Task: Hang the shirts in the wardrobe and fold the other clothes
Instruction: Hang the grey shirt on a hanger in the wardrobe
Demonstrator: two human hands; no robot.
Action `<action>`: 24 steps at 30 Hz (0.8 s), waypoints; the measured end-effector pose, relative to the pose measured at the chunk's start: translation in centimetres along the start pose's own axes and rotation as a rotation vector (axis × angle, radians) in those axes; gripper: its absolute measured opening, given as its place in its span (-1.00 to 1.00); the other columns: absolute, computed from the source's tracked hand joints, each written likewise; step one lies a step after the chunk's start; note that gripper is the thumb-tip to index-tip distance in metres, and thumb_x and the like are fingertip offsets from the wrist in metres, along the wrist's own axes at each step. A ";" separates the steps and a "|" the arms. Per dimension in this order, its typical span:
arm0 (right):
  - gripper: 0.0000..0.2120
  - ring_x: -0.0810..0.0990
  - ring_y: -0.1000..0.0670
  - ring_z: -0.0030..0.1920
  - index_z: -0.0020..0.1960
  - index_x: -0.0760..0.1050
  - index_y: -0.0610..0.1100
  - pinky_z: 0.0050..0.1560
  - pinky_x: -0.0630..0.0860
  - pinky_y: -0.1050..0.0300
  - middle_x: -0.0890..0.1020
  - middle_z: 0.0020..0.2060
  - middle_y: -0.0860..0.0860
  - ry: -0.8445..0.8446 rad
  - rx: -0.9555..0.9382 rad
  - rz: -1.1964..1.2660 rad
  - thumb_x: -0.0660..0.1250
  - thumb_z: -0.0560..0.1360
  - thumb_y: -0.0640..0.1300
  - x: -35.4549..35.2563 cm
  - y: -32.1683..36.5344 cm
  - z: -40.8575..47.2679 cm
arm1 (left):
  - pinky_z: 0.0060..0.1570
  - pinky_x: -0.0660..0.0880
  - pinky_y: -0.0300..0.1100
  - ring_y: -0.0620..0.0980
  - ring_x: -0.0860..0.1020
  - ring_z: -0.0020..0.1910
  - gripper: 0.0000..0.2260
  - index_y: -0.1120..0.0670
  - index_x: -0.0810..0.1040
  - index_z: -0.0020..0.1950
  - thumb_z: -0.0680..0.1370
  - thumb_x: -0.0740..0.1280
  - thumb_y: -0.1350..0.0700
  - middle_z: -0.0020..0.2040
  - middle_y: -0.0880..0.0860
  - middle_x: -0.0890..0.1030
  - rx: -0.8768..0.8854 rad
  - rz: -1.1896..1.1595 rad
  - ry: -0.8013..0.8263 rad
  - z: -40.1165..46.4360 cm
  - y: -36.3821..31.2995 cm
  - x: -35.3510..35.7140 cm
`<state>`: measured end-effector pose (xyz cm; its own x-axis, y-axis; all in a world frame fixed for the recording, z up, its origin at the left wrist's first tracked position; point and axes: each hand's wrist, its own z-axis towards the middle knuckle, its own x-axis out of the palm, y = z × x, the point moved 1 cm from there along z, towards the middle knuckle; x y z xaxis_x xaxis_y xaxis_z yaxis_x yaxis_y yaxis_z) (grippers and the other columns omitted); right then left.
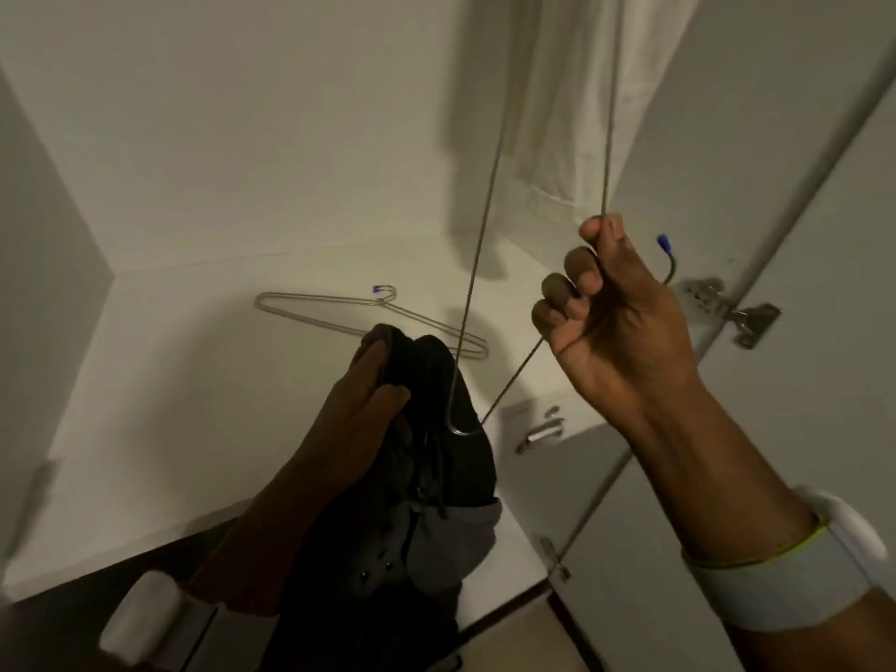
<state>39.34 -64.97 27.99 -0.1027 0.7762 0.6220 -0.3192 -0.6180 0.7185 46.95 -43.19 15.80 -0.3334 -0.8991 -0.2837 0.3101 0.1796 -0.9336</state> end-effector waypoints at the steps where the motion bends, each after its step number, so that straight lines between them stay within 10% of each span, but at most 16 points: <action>1: -0.82 0.36 0.10 -0.46 0.00 0.48 -0.08 -0.37 0.35 0.24 0.45 -0.45 0.06 -0.027 -0.029 0.060 0.15 0.67 -0.06 -0.4 0.3 -1.5 | 0.46 0.36 0.27 0.23 0.42 0.45 -0.23 0.21 0.28 0.59 0.45 0.22 -0.16 0.46 0.24 0.44 0.023 0.020 0.040 -0.7 -0.7 0.8; 6: -0.80 0.36 0.10 -0.45 -0.01 0.48 -0.06 -0.33 0.40 0.23 0.42 -0.44 0.07 -0.128 -0.219 0.190 0.13 0.66 -0.03 -2.2 3.0 -8.5 | 0.06 0.51 -0.21 -0.16 0.61 0.05 -0.38 -0.09 0.45 0.43 0.37 0.20 -0.18 0.05 -0.18 0.64 0.142 0.066 0.217 -3.2 -6.1 4.5; 14: -0.80 0.39 0.10 -0.46 -0.03 0.54 -0.07 -0.31 0.42 0.20 0.44 -0.47 0.06 -0.077 -0.341 0.295 0.20 0.64 -0.01 -5.3 7.1 -17.6 | -0.12 0.48 -0.30 -0.14 0.60 -0.12 -0.75 -0.05 0.52 0.11 0.46 0.23 0.11 -0.14 -0.14 0.63 0.240 0.045 0.325 -7.4 -14.3 11.0; 24: -0.74 0.41 0.04 -0.45 0.02 0.54 -0.15 -0.34 0.43 0.13 0.45 -0.43 -0.04 -0.105 -0.220 0.136 0.50 0.52 0.02 -12.1 8.1 -26.9 | -0.06 0.51 -0.39 -0.25 0.64 -0.07 -0.72 0.05 0.53 0.13 0.44 0.23 0.17 -0.11 -0.16 0.67 0.233 -0.142 0.122 -11.9 -18.2 14.6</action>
<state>12.62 -76.05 17.91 -0.0640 0.6639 0.7451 -0.5075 -0.6646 0.5485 25.81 -54.79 26.02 -0.4883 -0.8514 -0.1916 0.4442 -0.0535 -0.8943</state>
